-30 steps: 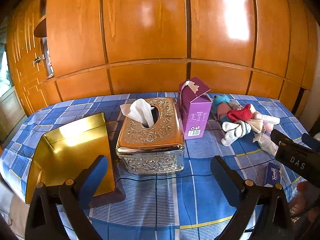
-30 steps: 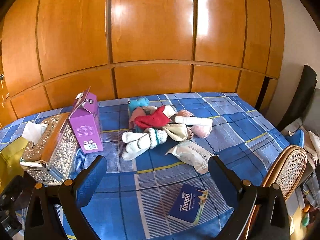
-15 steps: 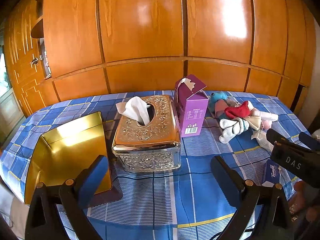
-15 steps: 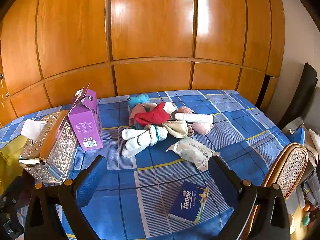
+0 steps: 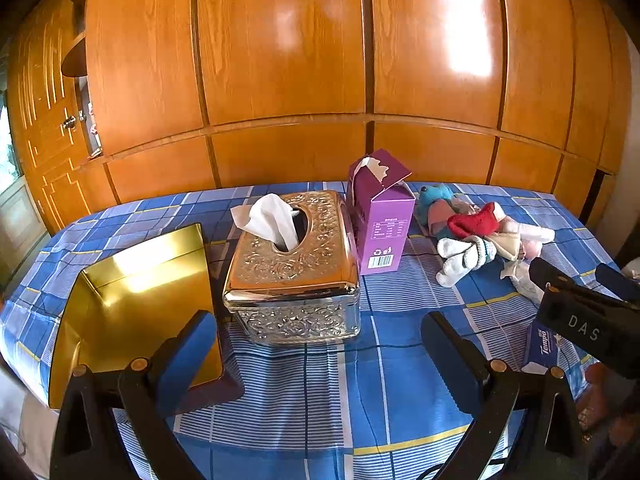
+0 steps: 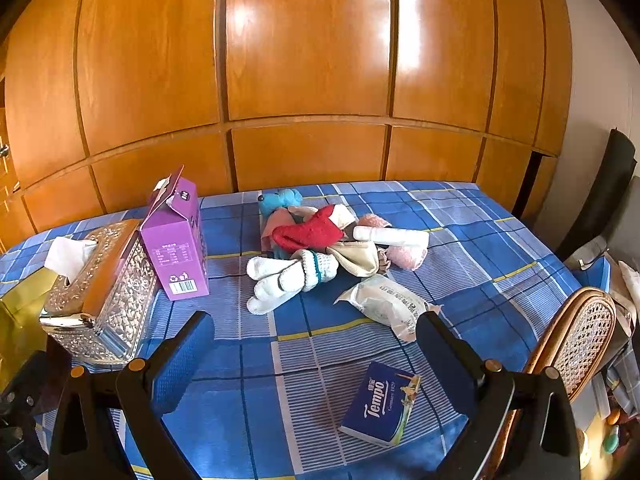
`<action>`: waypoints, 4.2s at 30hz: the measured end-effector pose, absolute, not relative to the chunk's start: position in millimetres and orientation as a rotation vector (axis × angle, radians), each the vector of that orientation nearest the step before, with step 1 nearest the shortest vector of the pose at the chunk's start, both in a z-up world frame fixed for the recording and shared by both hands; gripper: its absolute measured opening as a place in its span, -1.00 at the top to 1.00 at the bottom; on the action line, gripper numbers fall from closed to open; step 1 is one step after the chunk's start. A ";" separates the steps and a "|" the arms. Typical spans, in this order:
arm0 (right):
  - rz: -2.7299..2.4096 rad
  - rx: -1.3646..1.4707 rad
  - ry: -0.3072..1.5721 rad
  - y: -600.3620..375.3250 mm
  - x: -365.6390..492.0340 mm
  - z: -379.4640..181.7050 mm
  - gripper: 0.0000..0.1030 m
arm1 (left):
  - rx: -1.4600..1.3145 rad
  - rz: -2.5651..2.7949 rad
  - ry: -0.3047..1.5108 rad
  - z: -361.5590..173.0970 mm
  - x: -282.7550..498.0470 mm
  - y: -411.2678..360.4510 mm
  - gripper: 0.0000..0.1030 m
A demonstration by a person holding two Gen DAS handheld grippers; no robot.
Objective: Organize soft objects
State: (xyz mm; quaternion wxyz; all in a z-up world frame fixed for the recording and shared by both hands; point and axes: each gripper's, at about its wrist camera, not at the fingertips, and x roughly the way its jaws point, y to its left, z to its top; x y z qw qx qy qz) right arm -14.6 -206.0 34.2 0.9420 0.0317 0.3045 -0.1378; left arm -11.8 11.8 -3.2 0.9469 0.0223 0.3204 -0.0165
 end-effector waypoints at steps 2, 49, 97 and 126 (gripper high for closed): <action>-0.283 0.067 0.619 -207.1 -14.5 34.5 -0.99 | 0.049 -0.035 0.652 -3.0 -11.9 10.0 -0.99; -0.428 0.257 0.684 -384.8 -47.7 49.2 -0.99 | 0.396 -0.904 1.094 -118.7 49.6 -241.1 0.03; -0.056 0.068 1.269 -275.9 77.9 -96.7 -0.28 | -0.028 -0.659 0.788 48.6 167.2 -78.0 0.54; -0.070 -0.035 1.204 -226.7 50.9 -101.0 -0.19 | -0.494 0.053 0.941 -87.5 60.1 206.9 0.07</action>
